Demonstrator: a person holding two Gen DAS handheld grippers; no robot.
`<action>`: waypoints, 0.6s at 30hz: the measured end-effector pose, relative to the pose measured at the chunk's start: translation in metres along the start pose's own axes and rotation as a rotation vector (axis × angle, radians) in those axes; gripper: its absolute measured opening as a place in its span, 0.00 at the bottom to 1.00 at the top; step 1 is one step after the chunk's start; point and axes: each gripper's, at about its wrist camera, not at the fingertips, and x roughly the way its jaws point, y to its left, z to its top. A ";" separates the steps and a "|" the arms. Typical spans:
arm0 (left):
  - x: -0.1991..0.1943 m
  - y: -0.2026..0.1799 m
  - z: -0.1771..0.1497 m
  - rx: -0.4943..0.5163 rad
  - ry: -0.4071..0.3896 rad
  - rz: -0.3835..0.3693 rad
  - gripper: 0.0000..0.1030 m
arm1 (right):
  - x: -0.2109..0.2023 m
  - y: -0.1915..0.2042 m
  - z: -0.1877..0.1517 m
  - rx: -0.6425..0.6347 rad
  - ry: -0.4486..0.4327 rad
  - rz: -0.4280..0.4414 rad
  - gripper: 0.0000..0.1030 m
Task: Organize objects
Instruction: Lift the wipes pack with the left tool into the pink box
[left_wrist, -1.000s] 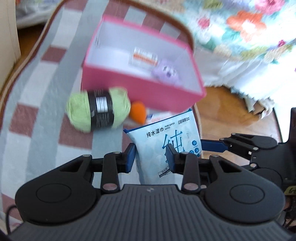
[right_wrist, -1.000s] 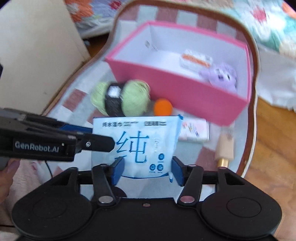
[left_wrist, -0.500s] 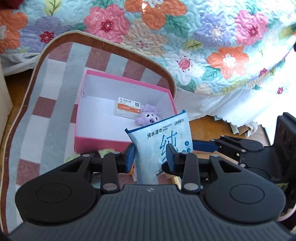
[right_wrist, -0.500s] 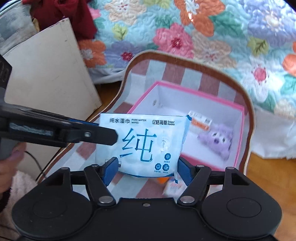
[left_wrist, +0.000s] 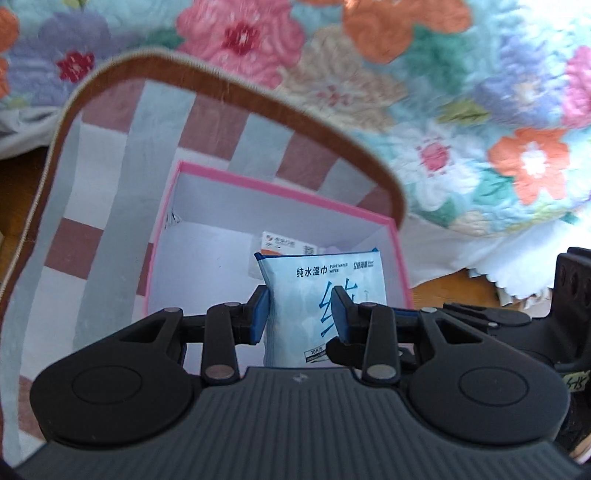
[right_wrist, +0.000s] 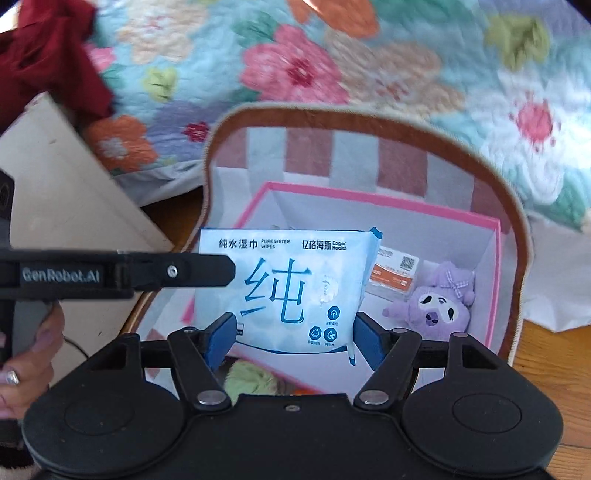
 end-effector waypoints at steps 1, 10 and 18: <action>0.010 0.001 0.001 -0.008 0.012 0.007 0.34 | 0.010 -0.006 0.000 0.017 0.013 -0.005 0.73; 0.079 0.018 -0.016 -0.046 0.139 0.096 0.34 | 0.083 -0.045 -0.020 0.179 0.135 0.004 0.73; 0.111 0.027 -0.027 -0.102 0.233 0.080 0.37 | 0.099 -0.059 -0.028 0.265 0.194 -0.027 0.72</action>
